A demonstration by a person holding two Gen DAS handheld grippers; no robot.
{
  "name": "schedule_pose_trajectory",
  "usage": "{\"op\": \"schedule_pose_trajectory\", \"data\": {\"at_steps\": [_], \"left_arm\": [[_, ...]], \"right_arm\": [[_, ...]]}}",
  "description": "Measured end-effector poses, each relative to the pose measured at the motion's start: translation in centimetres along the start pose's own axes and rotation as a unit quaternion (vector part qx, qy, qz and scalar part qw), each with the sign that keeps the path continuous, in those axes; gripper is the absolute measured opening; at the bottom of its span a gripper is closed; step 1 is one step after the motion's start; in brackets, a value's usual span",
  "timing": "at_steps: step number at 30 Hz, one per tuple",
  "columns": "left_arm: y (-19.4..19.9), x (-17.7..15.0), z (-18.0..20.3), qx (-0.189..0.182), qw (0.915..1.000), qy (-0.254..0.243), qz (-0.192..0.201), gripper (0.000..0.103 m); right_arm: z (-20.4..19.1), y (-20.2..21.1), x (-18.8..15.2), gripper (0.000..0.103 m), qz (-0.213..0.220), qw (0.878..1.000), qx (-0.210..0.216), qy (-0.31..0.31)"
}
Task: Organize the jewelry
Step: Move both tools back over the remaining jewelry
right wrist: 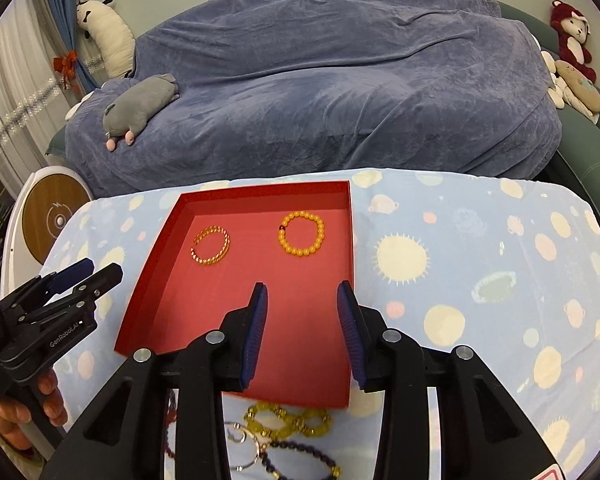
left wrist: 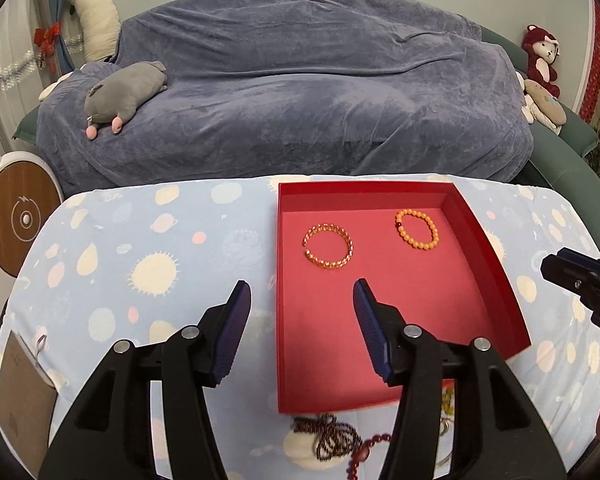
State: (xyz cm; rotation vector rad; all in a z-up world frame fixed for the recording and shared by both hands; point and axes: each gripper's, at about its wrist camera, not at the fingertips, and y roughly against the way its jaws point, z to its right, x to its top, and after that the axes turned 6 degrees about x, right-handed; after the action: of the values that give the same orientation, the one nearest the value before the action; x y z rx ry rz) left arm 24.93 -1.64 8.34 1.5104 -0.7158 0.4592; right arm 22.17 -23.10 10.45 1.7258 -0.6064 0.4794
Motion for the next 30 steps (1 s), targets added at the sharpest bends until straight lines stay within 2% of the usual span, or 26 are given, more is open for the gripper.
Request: {"op": "schedule_pose_trajectory", "data": {"at_steps": [8, 16, 20, 23, 30], "left_arm": [[4.1, -6.6, -1.2, -0.006, 0.9994, 0.021, -0.026, 0.051], [5.7, -12.9, -0.2, -0.006, 0.9981, 0.014, -0.060, 0.051], [5.3, -14.3, 0.3, -0.013, 0.9965, 0.030, -0.077, 0.052], [4.6, -14.5, 0.7, -0.017, 0.9956, 0.041, -0.082, 0.058], [1.5, -14.1, 2.5, -0.014, 0.9948, 0.027, -0.097, 0.057]], "right_arm": [[-1.2, 4.0, -8.2, 0.042, -0.016, 1.000, -0.025, 0.004], [-1.1, 5.0, -15.9, 0.042, -0.056, 0.998, -0.036, -0.018], [-0.8, 5.1, -17.5, 0.042, -0.066, 0.997, -0.037, -0.033], [-0.5, 4.9, -18.1, 0.042, -0.070, 0.996, -0.040, -0.037], [0.2, 4.0, -17.7, 0.042, -0.074, 0.995, -0.043, -0.042]]}}
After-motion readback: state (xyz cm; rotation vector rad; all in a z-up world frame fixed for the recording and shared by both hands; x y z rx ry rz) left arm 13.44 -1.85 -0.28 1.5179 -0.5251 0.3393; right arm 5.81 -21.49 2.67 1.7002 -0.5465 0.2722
